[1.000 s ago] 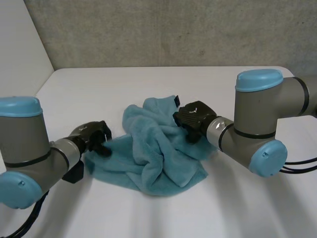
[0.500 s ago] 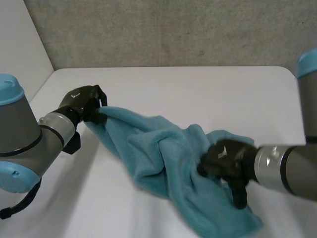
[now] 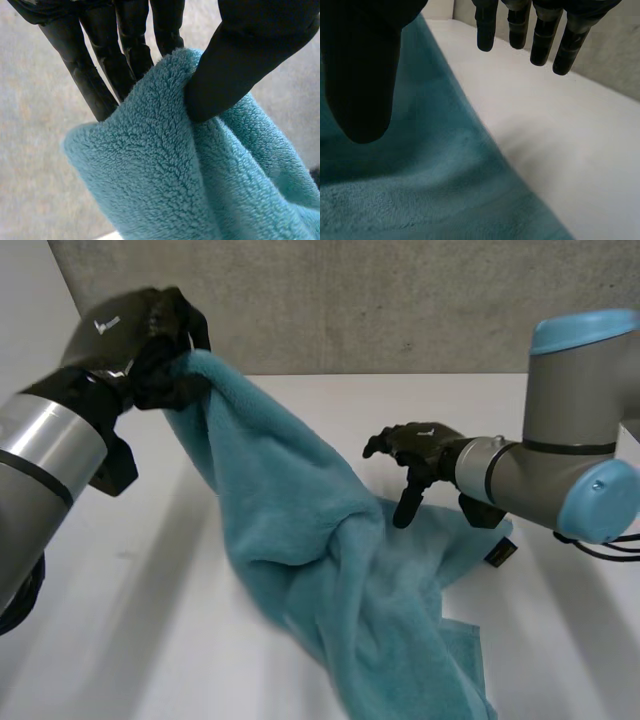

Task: Fold the laundry

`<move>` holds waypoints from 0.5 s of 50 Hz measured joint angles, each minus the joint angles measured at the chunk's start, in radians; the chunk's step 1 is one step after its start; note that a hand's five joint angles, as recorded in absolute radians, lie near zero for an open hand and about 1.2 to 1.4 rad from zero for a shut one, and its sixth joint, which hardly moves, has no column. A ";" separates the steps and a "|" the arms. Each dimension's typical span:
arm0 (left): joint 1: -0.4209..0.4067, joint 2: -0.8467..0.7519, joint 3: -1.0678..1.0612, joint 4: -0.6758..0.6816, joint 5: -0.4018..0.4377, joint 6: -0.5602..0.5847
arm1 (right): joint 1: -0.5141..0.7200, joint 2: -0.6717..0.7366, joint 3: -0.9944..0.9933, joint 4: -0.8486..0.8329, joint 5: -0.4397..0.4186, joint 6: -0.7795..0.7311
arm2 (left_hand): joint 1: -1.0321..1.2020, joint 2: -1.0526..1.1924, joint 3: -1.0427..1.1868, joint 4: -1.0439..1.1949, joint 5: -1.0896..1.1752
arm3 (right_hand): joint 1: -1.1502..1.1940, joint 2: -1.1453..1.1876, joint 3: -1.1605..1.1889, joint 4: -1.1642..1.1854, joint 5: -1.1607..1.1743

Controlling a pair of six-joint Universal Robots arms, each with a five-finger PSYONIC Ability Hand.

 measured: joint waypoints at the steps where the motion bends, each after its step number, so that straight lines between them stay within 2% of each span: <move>1: -0.005 0.028 0.000 0.001 0.002 0.000 | 0.002 0.047 -0.030 0.003 -0.026 0.014 | 0.000 0.000 0.000 0.000 0.000 | 0.000 0.000 0.000 0.000 0.000; 11: -0.019 0.070 0.037 0.029 0.006 0.033 | 0.008 0.230 -0.176 0.082 -0.237 0.035 | 0.000 0.001 0.002 0.001 0.000 | 0.000 0.000 0.000 0.000 0.000; 16: -0.022 0.035 0.086 0.057 0.006 0.074 | 0.011 0.284 -0.261 0.165 -0.291 0.031 | 0.000 0.001 0.002 0.001 0.000 | 0.026 0.029 0.031 0.026 0.026; 17: -0.022 0.021 0.107 0.065 0.006 0.086 | 0.013 0.300 -0.294 0.190 -0.300 0.030 | 0.000 0.002 0.002 0.001 0.000 | 0.198 0.250 0.240 0.222 0.209; 18: -0.022 0.021 0.107 0.065 0.006 0.086 | 0.013 0.300 -0.294 0.190 -0.300 0.030 | 0.000 0.002 0.002 0.001 0.000 | 0.198 0.250 0.240 0.222 0.209; 19: -0.023 0.007 0.128 0.071 0.006 0.095 | 0.015 0.312 -0.325 0.205 -0.303 0.032 | 0.000 0.002 0.002 0.001 0.000 | 0.407 0.475 0.474 0.454 0.426; 22: -0.023 -0.023 0.179 0.086 0.007 0.104 | 0.017 0.326 -0.396 0.204 -0.284 0.045 | 0.000 0.002 0.002 0.001 0.000 | 0.758 0.910 0.902 0.886 0.846; 25: -0.022 -0.044 0.210 0.095 0.006 0.106 | 0.018 0.328 -0.440 0.181 -0.248 0.061 | 0.000 0.002 0.002 0.001 0.000 | 0.772 0.959 0.956 0.948 0.901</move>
